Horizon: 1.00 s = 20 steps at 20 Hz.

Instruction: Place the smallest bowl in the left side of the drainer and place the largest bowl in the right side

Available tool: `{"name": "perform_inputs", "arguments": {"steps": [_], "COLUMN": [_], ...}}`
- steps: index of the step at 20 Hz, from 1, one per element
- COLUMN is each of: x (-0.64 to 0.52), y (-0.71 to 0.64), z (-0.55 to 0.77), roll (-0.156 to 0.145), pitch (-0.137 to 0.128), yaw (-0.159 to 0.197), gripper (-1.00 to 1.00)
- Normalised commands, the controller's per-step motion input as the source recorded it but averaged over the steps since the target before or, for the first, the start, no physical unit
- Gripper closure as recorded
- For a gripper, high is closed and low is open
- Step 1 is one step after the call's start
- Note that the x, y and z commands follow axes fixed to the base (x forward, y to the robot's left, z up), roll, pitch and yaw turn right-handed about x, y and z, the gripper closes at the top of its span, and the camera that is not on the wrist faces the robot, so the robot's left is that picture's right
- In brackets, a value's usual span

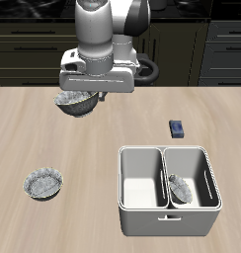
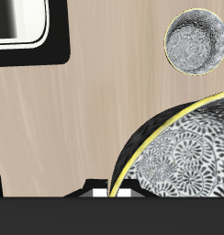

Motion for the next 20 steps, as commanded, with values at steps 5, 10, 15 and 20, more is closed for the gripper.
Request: {"name": "perform_inputs", "arguments": {"steps": [5, 10, 15, 20], "x": [-0.02, 0.0, 0.08, 0.08], "y": [0.11, 0.19, 0.15, 0.3], "z": [0.21, 0.28, 0.17, 0.25], "roll": [0.004, -0.004, -0.013, 0.006], "pitch": [-0.018, -0.012, 0.01, -0.002], "yaw": [-0.001, -0.022, -0.028, -0.01], "gripper": [1.0, 1.0, 1.0, 1.0]}}
